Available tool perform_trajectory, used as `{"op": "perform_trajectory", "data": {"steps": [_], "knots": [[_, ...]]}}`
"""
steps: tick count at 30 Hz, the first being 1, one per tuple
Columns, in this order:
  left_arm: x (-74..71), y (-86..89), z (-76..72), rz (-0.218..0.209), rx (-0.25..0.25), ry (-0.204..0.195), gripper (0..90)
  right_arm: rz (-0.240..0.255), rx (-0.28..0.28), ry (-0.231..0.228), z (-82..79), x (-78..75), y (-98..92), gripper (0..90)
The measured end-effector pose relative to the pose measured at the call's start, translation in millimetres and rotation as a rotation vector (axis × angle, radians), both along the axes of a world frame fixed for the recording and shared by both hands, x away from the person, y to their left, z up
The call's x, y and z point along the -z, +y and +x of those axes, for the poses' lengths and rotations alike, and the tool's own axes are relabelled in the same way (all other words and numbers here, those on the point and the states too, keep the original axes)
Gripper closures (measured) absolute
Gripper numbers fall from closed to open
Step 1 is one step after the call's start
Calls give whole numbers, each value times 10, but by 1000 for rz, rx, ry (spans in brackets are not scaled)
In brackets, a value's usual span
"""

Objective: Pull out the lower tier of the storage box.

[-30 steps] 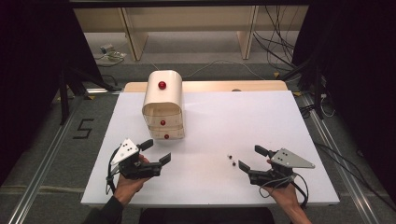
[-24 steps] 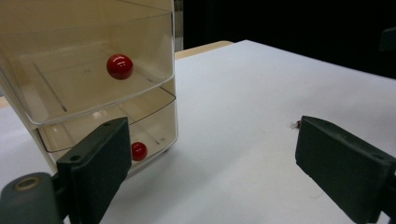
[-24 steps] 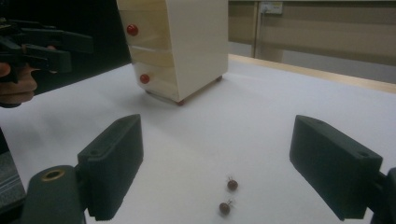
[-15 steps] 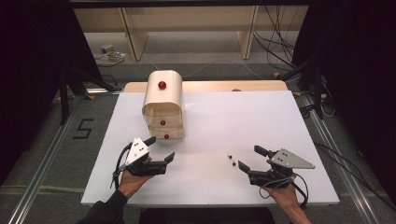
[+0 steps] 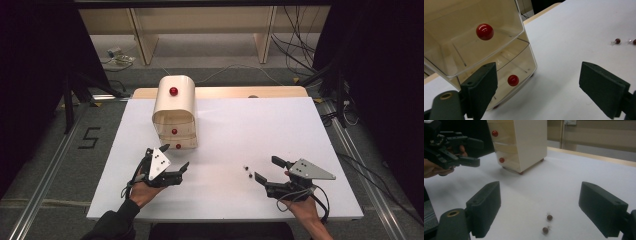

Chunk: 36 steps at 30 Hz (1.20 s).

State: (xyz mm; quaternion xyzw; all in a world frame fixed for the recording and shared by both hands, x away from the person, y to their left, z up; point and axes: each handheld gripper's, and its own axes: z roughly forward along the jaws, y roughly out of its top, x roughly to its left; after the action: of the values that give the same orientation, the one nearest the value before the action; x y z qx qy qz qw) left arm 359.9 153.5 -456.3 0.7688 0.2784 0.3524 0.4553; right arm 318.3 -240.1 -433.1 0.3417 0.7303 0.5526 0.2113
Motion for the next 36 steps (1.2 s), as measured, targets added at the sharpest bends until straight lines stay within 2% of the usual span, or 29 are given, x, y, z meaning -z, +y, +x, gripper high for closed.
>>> {"op": "perform_trajectory", "data": {"steps": [5, 12, 20, 24, 27, 36], "knots": [[61, -19, 48, 50, -10, -35, 182, -1, -2, 3, 13, 6, 4, 186], [127, -31, 110, 104, -21, -61, 243, -3, -6, 7, 22, 11, 7, 188], [203, -69, 156, 167, -34, -105, 348, -3, -8, 8, 23, 14, 14, 191], [230, -73, 179, 176, -43, -120, 376, -3, -10, 8, 25, 16, 15, 192], [258, -85, 195, 199, -50, -136, 420, -5, -13, 6, 25, 17, 17, 193], [329, -102, 255, 235, -71, -151, 511, 0, -13, 17, 34, 19, 12, 194]]}}
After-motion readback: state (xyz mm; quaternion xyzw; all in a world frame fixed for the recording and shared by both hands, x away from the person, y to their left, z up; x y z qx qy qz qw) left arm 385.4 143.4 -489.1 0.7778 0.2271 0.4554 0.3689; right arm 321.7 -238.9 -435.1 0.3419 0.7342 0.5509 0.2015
